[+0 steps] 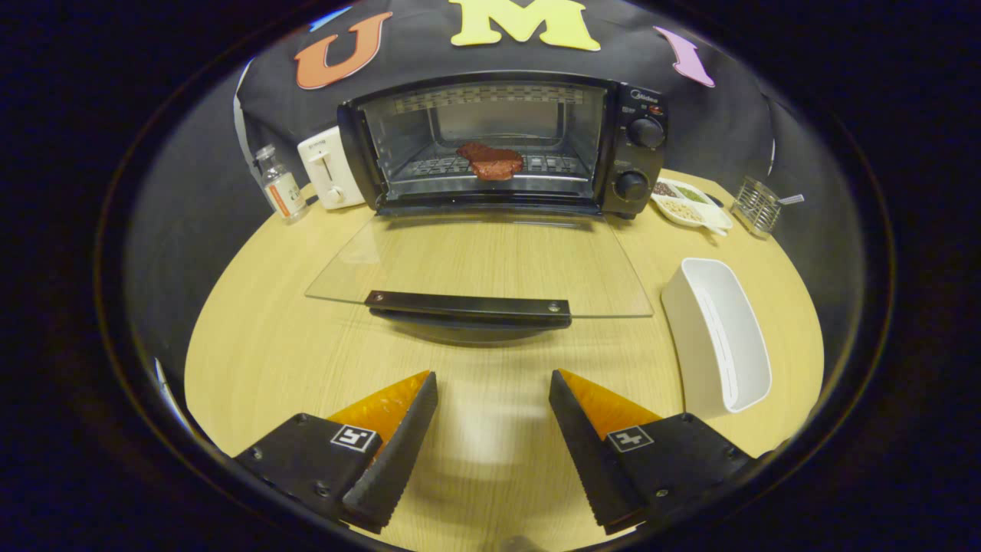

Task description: Open the toaster oven, put the food inside, and close the toaster oven door.

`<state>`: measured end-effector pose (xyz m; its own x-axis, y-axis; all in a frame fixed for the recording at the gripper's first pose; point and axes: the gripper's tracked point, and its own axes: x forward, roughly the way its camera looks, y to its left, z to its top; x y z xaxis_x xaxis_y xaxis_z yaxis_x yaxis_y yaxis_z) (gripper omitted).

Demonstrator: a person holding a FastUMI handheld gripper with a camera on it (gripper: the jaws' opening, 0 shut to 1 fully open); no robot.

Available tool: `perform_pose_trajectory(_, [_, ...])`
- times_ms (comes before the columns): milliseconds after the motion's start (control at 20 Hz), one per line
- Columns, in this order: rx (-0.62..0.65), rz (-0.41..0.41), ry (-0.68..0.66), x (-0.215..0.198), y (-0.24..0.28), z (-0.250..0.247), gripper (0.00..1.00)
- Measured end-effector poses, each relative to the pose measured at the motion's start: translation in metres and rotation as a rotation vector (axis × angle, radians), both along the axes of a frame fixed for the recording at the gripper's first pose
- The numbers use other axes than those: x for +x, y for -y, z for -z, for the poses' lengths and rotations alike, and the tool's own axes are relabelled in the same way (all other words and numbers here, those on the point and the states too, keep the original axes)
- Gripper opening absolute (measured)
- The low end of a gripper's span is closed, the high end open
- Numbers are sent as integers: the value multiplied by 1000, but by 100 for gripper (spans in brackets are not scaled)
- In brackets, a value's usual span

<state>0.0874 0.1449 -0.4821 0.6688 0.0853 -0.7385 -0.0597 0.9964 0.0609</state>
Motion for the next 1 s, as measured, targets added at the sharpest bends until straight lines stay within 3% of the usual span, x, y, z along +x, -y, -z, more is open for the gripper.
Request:
perform_pose_trajectory(450, [12,27,-36,25,-6,2,94])
perform_pose_trajectory(1000, [11,34,9,47,11,-60,94])
